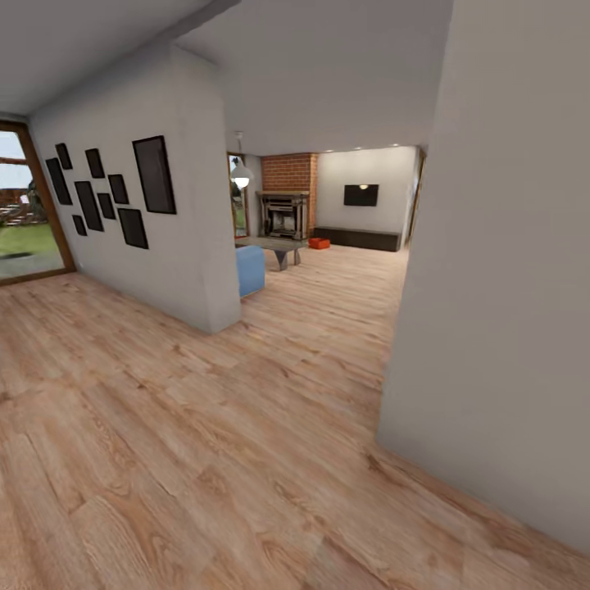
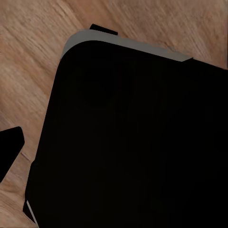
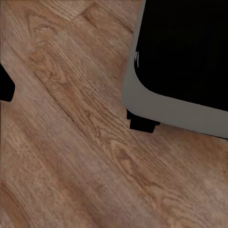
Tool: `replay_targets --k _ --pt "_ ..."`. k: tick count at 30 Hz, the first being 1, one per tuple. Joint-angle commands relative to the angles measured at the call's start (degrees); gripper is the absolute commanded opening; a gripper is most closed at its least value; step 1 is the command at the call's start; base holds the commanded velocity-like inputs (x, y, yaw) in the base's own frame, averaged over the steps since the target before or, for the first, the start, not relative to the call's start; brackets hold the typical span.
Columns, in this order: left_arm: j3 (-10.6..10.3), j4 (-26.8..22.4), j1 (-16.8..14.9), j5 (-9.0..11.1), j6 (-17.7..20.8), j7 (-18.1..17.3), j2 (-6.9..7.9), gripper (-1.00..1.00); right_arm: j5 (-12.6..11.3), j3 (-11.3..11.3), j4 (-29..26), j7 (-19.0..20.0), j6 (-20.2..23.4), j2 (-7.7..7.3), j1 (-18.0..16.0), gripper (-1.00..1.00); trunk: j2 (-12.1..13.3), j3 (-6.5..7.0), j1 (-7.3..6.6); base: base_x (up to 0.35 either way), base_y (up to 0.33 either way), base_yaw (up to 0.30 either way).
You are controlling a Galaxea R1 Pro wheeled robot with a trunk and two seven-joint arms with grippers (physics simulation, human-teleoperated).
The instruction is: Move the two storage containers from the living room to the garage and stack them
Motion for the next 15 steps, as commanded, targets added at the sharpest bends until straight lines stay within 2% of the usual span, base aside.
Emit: replay_targets --k 1,15 --pt "0.07 -0.05 0.01 0.22 -0.1 0.01 -0.01 1.0 -0.55 0.46 0.17 0.13 -0.33 0.02 -0.06 1.0 -0.02 -0.05 0.03 0.323 0.0 0.27" --pt "0.07 -0.05 0.01 0.05 -0.19 0.01 -0.01 1.0 -0.55 0.26 0.17 0.13 -0.41 0.02 -0.06 1.0 -0.02 -0.05 0.03 0.323 0.0 0.258"
